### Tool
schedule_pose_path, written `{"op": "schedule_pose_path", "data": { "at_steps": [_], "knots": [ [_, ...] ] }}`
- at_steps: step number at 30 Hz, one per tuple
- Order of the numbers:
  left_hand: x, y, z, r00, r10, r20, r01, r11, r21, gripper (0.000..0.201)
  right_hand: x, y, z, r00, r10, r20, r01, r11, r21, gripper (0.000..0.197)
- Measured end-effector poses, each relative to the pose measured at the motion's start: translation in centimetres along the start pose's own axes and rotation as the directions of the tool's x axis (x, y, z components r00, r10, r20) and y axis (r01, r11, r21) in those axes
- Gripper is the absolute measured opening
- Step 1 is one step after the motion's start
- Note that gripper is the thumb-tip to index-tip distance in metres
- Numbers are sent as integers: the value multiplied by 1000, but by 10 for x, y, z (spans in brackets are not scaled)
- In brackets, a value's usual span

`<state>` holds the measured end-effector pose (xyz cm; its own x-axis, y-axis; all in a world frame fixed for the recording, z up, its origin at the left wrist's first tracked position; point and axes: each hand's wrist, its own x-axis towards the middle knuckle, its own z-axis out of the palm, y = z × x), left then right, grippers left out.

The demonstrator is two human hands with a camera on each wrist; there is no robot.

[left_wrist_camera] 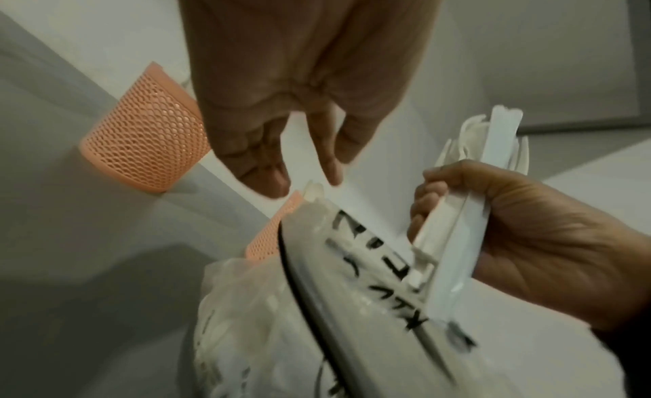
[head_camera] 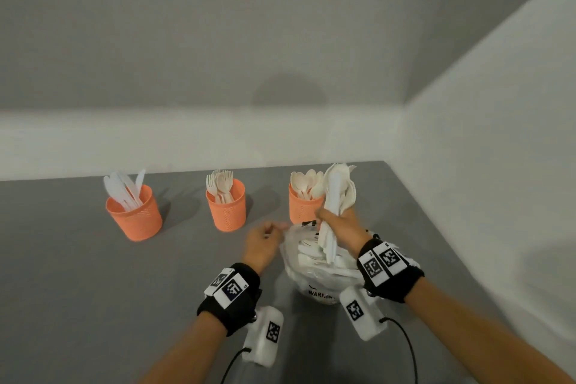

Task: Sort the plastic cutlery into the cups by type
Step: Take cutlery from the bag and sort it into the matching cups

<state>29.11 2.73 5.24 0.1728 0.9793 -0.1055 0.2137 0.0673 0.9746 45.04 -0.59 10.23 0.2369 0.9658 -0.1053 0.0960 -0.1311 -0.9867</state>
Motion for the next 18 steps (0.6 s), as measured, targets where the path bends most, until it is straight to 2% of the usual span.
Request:
{"op": "schedule_pose_path", "data": {
  "at_steps": [2,4,6,8,9,11,13,16,18],
  "knots": [
    [-5,3,-11,990,-119,-75,97,963,-252,22,1,-6,17,1000,7,6,-8,983,186,15],
    [-13,4,-22,955,-296,20,266,827,-495,27,1,-11,38,1000,0,19,-6,953,304,13],
    [-20,1,-34,887,-429,169,430,638,-639,35,0,-13,62,999,-6,32,-5,944,329,15],
    [-24,-4,-44,824,-483,295,537,504,-677,48,-1,-12,88,999,-27,44,13,955,298,16],
    [-24,-6,-50,809,-483,335,560,460,-690,54,-2,-12,102,998,-31,52,15,958,285,15],
    [-22,-6,-62,817,-448,364,545,389,-743,58,-4,-12,128,999,-23,39,11,962,273,13],
    [-20,-2,-77,843,-407,351,503,367,-783,49,-6,-15,150,1000,-7,10,4,958,285,13],
    [-17,4,-99,864,-362,350,492,457,-741,38,-8,-18,179,1000,18,-5,-16,949,316,20],
    [-14,4,-111,867,-350,353,495,532,-687,36,-4,-21,196,1000,17,1,-17,946,324,37]
  ]
}}
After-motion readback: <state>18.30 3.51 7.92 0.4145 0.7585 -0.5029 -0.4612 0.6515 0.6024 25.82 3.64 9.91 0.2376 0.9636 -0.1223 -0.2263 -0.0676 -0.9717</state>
